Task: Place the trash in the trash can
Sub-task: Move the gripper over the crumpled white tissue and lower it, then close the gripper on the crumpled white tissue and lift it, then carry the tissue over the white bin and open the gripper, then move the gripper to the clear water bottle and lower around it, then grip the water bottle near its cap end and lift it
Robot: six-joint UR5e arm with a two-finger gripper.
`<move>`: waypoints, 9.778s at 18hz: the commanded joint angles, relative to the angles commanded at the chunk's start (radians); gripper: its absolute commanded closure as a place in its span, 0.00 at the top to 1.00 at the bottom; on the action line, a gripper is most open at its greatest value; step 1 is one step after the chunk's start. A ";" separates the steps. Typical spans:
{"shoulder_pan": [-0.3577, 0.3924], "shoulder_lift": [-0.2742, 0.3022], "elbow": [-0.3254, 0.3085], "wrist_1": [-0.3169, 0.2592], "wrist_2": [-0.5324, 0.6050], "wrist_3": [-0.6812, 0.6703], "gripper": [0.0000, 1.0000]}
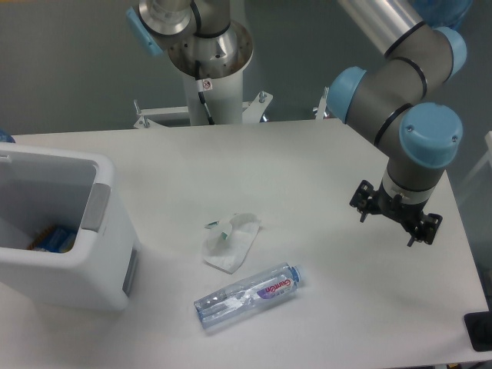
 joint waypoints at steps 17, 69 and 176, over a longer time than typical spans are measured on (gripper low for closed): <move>-0.136 0.140 -0.294 0.121 -0.023 -0.052 1.00; -0.307 0.279 -0.026 0.204 -0.804 -0.929 0.00; -0.275 0.047 -0.028 0.299 -0.561 -0.449 0.44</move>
